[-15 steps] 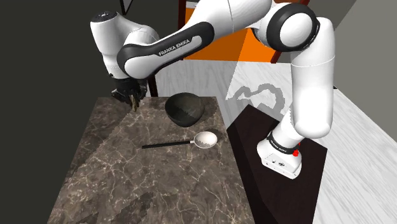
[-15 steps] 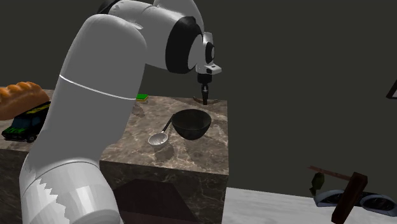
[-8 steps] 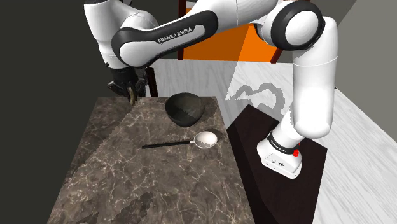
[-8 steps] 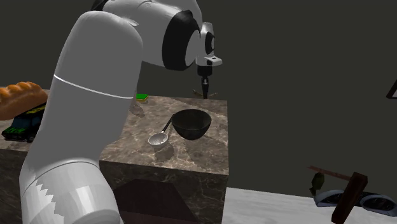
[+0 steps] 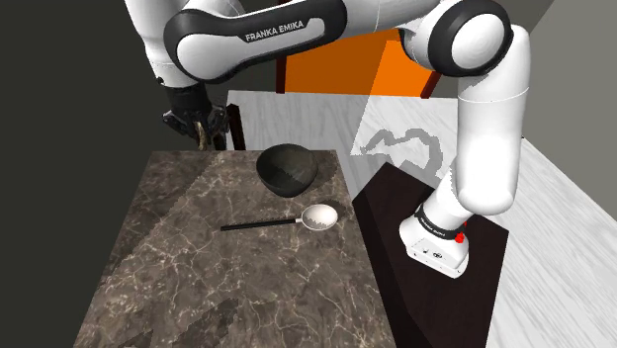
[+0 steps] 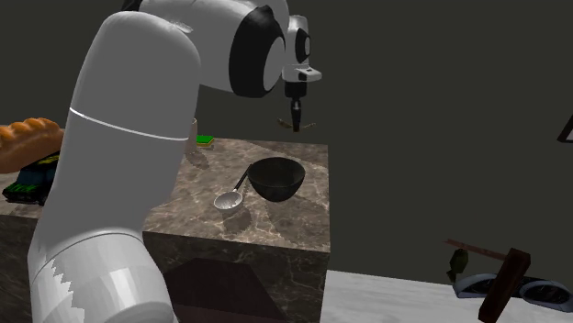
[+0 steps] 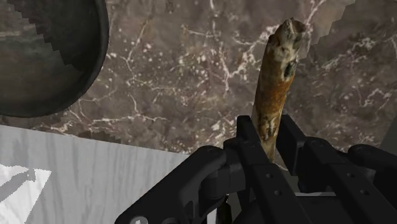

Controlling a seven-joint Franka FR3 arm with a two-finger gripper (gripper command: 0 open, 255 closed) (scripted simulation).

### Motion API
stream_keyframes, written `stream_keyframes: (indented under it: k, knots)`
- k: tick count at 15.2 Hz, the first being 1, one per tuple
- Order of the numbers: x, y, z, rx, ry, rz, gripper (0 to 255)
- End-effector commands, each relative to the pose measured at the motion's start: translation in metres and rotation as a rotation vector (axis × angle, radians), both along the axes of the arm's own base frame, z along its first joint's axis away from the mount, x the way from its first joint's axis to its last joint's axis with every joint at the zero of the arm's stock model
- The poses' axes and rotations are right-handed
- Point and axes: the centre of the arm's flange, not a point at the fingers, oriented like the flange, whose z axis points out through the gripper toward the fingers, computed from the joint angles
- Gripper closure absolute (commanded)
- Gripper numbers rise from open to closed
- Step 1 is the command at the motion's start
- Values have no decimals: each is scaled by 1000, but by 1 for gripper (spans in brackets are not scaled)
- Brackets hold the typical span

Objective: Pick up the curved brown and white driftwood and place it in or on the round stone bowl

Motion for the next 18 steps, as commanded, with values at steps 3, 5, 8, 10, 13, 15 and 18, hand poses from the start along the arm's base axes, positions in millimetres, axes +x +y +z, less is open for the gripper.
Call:
stream_keyframes:
  k: [3, 5, 8, 10, 13, 15, 18]
  knots:
    - [0, 0, 21, 0, 0, 0, 255]
    - [0, 0, 28, 0, 0, 0, 255]
    - [-32, -23, 27, 0, 0, 0, 255]
    - [-54, -38, 26, 0, 0, 0, 255]
    - [-86, -61, 25, 0, 0, 0, 255]
    - [-108, -76, 25, 0, 0, 0, 255]
    - [-140, -98, 24, 0, 0, 0, 255]
